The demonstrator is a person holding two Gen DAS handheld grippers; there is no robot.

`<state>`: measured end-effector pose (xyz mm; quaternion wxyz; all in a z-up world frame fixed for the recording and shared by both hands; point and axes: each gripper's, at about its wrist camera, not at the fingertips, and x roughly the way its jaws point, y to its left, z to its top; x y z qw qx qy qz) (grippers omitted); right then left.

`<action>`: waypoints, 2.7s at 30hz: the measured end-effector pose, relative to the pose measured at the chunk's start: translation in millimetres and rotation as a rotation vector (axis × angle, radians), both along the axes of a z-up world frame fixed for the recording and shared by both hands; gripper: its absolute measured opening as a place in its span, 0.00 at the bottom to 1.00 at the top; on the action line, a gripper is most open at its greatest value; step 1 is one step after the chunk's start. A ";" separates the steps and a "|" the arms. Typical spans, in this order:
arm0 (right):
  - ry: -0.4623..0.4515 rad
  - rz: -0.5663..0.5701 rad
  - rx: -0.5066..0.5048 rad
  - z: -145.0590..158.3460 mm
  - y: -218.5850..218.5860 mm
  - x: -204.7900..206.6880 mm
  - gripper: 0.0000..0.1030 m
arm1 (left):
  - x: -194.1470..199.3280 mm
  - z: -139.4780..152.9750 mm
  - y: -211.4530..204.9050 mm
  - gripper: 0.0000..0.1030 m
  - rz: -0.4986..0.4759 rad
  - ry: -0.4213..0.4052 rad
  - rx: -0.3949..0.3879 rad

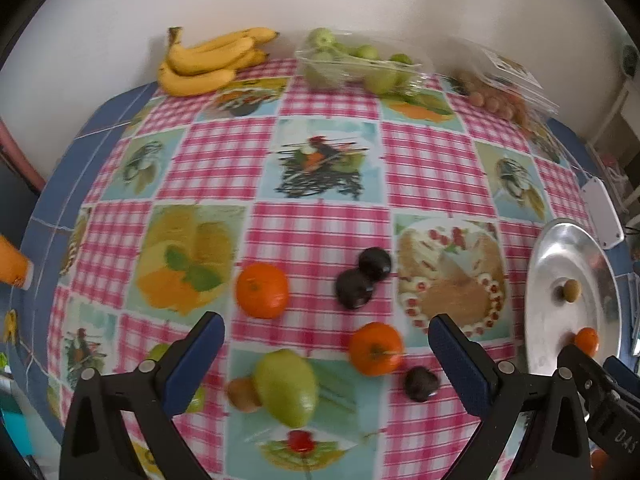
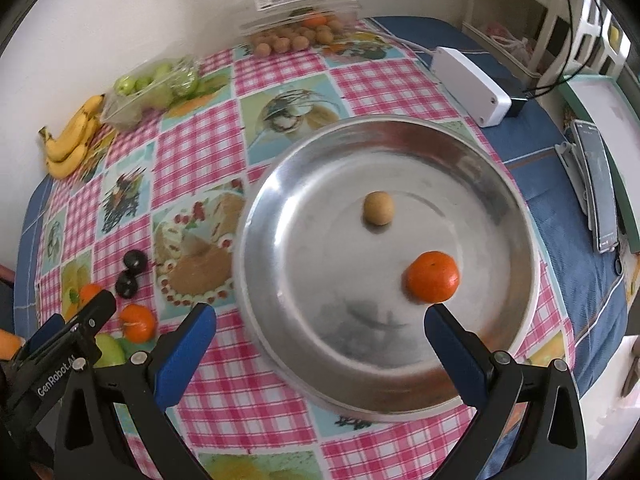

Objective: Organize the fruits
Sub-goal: 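Withdraw both open tools from the bowl back toward the loose fruits, then move the left tool to a green mango while the right tool approaches a dark plum, then close the left tool on the green mango while the right tool closes on the plum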

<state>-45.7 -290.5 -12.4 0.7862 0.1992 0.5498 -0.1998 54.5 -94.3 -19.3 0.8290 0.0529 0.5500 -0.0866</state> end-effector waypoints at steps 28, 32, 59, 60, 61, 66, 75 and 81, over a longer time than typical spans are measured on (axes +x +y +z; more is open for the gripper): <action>0.071 0.256 0.063 -30.5 120.0 41.5 1.00 | 5.6 4.5 129.2 1.00 0.266 0.031 -0.026; 0.083 0.265 0.068 -35.7 122.3 43.1 1.00 | 6.1 1.8 136.5 1.00 0.285 0.040 -0.038; 0.031 0.224 0.105 -39.3 106.4 48.6 1.00 | 10.7 -30.3 143.3 0.98 0.318 0.189 -0.098; 0.029 0.221 0.094 -39.1 105.5 48.2 1.00 | 10.3 -31.0 143.6 0.98 0.321 0.193 -0.100; 0.028 0.222 0.080 -39.0 105.4 48.2 0.98 | 10.0 -31.9 142.8 0.96 0.317 0.197 -0.104; 0.042 0.235 0.084 -44.7 105.4 49.4 0.71 | 7.5 -37.1 140.4 0.77 0.308 0.231 -0.138; 0.057 0.265 0.079 -51.0 112.8 51.1 0.47 | 7.3 -47.4 135.7 0.44 0.302 0.274 -0.180; 0.064 0.268 0.070 -53.5 112.2 50.8 0.36 | 9.2 -49.3 137.7 0.42 0.319 0.278 -0.202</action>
